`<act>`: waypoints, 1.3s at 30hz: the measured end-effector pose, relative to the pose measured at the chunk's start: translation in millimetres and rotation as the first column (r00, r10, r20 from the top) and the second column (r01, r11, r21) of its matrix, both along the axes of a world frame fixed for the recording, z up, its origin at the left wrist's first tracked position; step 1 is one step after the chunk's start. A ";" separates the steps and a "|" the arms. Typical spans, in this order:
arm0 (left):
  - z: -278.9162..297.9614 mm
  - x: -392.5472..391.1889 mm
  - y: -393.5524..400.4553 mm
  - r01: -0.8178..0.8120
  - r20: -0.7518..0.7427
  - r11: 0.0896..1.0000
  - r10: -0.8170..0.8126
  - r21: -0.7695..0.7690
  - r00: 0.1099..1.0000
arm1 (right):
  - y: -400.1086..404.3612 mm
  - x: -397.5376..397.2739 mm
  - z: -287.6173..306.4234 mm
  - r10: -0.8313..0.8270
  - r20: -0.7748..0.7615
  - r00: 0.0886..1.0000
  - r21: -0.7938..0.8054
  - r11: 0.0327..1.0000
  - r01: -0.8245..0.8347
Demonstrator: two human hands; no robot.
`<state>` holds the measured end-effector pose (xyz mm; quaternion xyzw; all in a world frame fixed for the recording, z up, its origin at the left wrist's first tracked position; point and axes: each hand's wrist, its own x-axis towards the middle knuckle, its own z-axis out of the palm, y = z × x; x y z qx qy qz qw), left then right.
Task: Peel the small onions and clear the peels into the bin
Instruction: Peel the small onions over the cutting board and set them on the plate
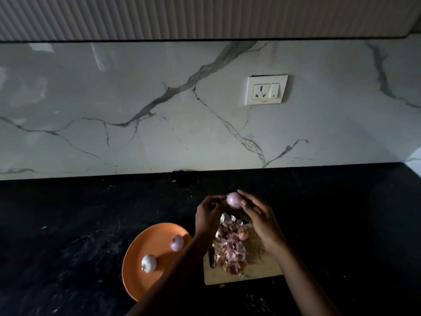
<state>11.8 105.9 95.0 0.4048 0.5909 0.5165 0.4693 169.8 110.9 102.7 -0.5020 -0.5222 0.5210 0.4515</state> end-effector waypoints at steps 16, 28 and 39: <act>13.8 -2.4 1.1 0.210 -0.048 0.976 -0.208 0.052 0.977 | 15.0 1.2 -0.2 -0.046 0.084 0.995 -0.032 0.998 0.049; 7.8 8.2 -3.0 0.106 0.153 0.993 -0.111 0.042 0.982 | 8.9 -4.7 0.3 -0.059 0.123 0.991 0.044 0.998 0.054; 10.6 8.7 -5.4 0.050 0.309 0.998 -0.037 -0.037 0.950 | 7.0 -7.0 4.8 -0.113 0.164 0.980 0.107 0.990 0.096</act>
